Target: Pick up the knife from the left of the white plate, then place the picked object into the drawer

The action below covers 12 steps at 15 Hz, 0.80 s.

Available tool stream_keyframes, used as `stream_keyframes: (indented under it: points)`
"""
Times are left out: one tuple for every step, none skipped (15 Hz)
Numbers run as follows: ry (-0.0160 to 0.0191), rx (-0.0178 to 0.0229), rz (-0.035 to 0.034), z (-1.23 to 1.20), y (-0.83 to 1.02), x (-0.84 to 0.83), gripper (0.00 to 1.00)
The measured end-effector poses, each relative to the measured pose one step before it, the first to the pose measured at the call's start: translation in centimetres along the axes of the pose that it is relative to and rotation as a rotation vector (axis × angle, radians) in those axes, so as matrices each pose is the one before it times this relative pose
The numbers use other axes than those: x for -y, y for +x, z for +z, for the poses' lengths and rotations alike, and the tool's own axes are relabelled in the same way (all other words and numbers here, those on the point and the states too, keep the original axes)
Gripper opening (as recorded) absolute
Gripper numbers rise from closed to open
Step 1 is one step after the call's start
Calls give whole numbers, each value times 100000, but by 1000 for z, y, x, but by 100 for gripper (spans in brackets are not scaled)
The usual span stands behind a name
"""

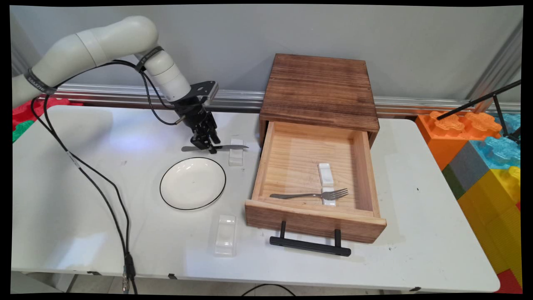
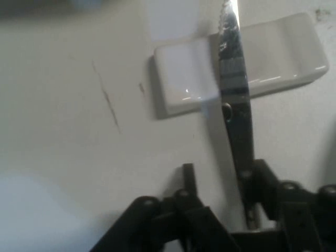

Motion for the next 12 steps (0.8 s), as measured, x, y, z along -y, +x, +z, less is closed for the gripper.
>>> stream_keyframes:
  points:
    - [-36,114,141,51,-8,-46,0]
    - [-132,162,215,73,8,-63,0]
    - [-181,165,148,54,-20,-93,0]
    - [-241,190,170,41,-16,-139,0]
    - [-147,84,132,18,34,-70,0]
    - [-144,22,99,-3,22,-88,0]
    - [-127,-20,89,-46,28,-101,0]
    - [-179,-24,131,-66,62,-103,0]
    - [-27,-34,126,-156,55,-60,0]
    - [8,-80,211,-157,80,-19,0]
    - [117,-124,126,-227,64,-4,0]
    - [221,-150,126,-370,77,-15,0]
